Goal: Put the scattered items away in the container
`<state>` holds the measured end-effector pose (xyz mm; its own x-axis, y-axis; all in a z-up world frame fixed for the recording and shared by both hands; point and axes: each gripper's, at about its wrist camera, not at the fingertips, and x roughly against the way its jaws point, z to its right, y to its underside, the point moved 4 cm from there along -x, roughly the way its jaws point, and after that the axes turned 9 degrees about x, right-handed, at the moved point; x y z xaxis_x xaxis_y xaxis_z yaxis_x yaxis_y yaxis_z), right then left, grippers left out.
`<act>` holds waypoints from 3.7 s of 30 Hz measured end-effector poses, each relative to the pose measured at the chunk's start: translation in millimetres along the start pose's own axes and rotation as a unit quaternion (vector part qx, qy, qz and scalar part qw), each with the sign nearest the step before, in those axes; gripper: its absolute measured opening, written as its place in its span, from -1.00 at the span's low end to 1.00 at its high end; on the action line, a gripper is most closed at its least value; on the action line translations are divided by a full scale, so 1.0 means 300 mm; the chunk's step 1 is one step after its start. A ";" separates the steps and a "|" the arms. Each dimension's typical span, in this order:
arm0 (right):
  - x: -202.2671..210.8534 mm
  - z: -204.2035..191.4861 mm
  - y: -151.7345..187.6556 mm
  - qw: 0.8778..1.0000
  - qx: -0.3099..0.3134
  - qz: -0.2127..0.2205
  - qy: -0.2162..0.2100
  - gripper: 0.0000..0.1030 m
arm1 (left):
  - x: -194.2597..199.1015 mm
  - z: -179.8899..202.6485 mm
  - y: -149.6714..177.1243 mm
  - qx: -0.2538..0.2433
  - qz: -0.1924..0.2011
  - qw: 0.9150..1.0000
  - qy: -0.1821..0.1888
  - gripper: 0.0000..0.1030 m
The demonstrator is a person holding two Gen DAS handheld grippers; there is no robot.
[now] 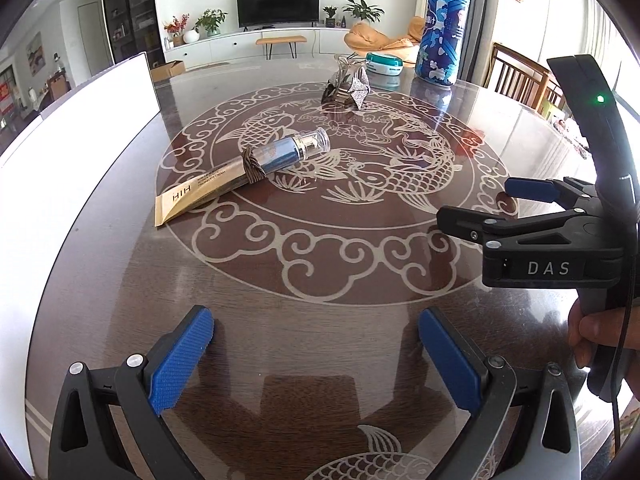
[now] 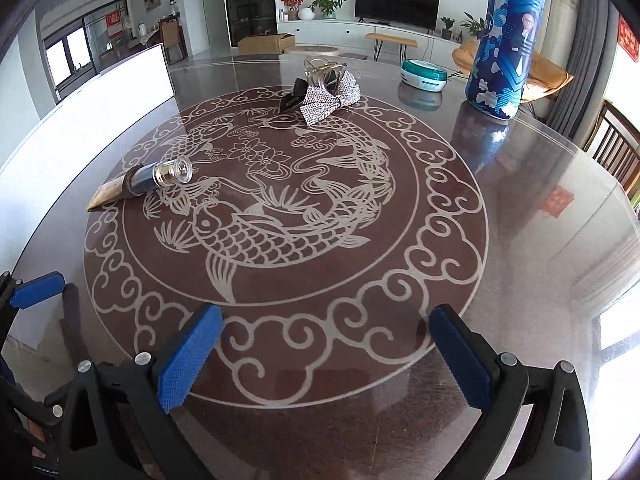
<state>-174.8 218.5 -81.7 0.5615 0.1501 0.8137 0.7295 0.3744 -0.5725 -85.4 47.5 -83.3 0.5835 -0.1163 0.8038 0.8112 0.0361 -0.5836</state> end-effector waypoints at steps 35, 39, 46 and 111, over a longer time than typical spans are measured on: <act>-0.048 0.058 -0.060 1.000 -0.021 -0.003 0.015 1.00 | 0.007 0.001 0.009 -0.007 -0.001 1.000 -0.002 1.00; -0.016 0.069 -0.017 1.000 -0.023 -0.003 0.016 1.00 | 0.011 0.005 0.008 -0.010 -0.003 1.000 -0.006 1.00; -0.014 0.067 -0.016 1.000 -0.023 -0.003 0.017 1.00 | 0.009 0.003 0.005 -0.010 -0.003 1.000 -0.007 1.00; -0.057 0.043 -0.110 0.998 -0.065 0.002 -0.011 1.00 | -0.073 -0.359 -0.221 -0.003 0.014 1.000 -0.021 -0.44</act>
<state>-213.5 215.4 -75.5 0.5562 0.1726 0.8130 0.7726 0.2531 -0.5823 -156.2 -59.2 -74.7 0.6069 -0.0738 0.7913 0.7946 0.0328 -0.6063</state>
